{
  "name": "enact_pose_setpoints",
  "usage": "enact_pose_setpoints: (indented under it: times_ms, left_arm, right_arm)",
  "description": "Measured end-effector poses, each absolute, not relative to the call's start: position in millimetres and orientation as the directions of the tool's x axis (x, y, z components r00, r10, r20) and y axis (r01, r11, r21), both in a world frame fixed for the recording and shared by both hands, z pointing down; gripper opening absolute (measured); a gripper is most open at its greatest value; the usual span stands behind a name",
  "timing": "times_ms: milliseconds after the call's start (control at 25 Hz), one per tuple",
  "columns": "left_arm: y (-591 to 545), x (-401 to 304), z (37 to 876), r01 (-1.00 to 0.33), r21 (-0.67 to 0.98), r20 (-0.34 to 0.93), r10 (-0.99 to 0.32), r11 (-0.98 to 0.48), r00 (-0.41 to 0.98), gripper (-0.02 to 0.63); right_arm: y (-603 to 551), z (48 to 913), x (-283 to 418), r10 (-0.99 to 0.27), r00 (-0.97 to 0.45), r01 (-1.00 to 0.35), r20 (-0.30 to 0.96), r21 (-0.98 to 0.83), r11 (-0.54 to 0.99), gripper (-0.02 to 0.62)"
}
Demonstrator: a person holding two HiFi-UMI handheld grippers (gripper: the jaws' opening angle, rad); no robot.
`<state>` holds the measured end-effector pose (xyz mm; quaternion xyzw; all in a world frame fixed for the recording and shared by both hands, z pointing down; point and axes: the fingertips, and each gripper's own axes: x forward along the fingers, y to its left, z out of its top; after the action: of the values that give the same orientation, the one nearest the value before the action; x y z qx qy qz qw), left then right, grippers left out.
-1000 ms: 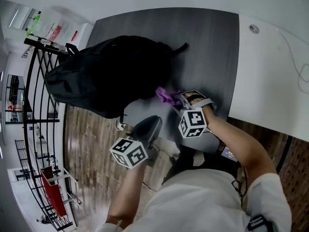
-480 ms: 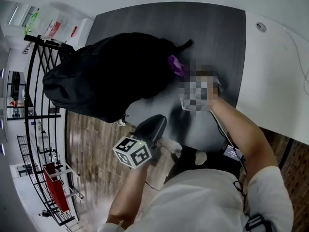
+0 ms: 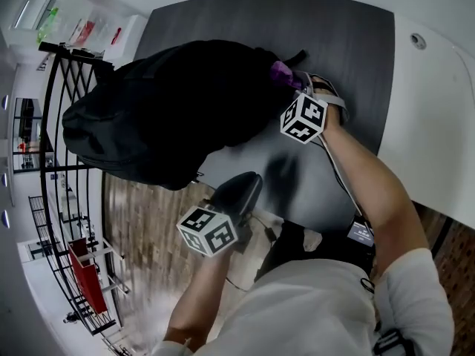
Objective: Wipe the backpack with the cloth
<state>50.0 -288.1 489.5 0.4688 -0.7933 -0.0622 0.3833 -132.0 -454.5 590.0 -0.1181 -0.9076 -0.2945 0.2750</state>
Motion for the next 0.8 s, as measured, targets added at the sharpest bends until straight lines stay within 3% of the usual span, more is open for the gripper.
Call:
enact_pose_setpoints:
  times_ms: [800]
  left_arm:
    - [-274,58,496,-0.686,0.474,0.553,-0.793,0.552,-0.255,0.057]
  right_arm:
    - [-359,612,-89,0.224,-0.781,0.533,0.583,0.434,0.727,0.078]
